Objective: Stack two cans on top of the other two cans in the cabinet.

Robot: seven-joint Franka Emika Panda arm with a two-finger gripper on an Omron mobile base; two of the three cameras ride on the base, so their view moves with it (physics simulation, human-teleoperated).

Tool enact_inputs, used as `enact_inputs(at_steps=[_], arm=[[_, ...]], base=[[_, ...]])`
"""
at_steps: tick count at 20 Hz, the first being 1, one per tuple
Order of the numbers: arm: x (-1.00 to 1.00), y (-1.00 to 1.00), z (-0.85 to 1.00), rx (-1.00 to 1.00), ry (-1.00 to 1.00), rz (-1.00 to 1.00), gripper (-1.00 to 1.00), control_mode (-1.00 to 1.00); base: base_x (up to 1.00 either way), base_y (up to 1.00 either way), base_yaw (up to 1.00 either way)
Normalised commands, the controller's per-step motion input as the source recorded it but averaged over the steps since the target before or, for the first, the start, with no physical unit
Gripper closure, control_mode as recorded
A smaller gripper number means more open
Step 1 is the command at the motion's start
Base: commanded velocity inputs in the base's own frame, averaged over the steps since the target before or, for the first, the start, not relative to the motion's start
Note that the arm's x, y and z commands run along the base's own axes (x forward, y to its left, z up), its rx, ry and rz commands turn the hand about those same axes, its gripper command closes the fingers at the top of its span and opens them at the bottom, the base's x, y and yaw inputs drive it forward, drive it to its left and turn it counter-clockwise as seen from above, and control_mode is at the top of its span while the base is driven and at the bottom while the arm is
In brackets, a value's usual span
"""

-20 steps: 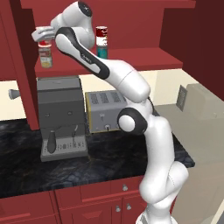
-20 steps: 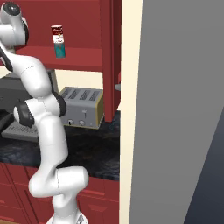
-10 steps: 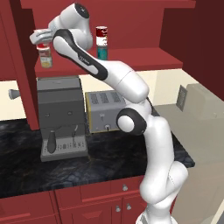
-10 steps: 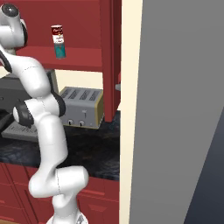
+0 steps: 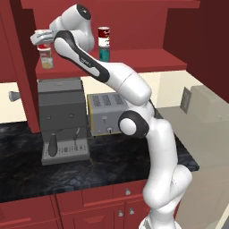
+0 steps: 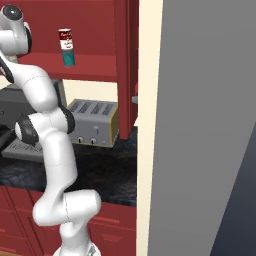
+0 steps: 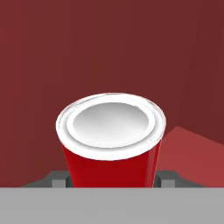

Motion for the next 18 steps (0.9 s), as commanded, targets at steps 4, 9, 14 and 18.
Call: enact_inputs(at_steps=[4,9,14,18], arm=[[-0.01,0.00,-0.10,-0.01,0.00,0.00,1.00,-1.00],[-0.01,0.01,-0.12,-0.01,0.00,0.00,-1.00,-1.00],[-0.01,0.00,-0.11,0.00,0.00,0.00,-1.00,-1.00],[0.00,0.00,-0.07,0.00,-0.03,0.00,-1.00,-1.00]], base=[[0.00,0.00,0.00],[0.00,0.00,0.00],[0.00,0.00,0.00],[0.00,0.00,0.00]])
